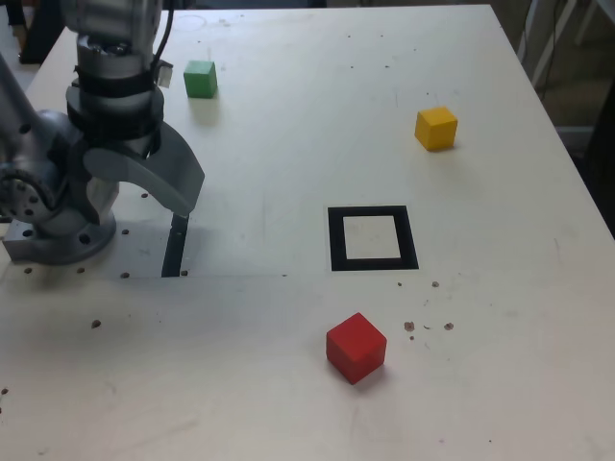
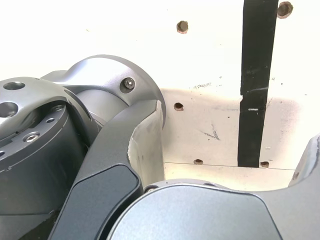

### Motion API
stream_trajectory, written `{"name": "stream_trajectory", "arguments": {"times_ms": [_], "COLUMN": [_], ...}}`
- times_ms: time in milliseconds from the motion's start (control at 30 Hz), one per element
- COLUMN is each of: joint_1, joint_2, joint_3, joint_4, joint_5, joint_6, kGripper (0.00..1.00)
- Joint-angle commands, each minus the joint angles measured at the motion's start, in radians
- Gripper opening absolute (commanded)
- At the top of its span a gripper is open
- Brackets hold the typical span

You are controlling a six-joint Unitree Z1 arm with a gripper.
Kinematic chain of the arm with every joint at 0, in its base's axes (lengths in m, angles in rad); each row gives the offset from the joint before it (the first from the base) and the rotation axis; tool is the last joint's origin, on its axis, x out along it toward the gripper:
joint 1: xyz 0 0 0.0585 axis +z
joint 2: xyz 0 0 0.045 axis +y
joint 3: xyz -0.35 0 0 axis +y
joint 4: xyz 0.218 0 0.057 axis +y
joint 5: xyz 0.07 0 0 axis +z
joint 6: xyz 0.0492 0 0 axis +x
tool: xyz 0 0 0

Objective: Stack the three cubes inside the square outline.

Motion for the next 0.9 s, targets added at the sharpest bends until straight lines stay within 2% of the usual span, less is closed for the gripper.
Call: {"name": "stream_trajectory", "arguments": {"times_ms": [0, 600, 867], "joint_1": [-0.002, -0.002, -0.002], "joint_2": [0.004, -0.009, -0.018], "joint_3": [-0.004, -0.006, -0.026], "joint_4": [0.002, 0.006, 0.026], "joint_5": [0.003, -0.009, -0.027], "joint_6": [-0.001, -0.001, -0.001], "kGripper": [1.0, 1.0, 1.0]}}
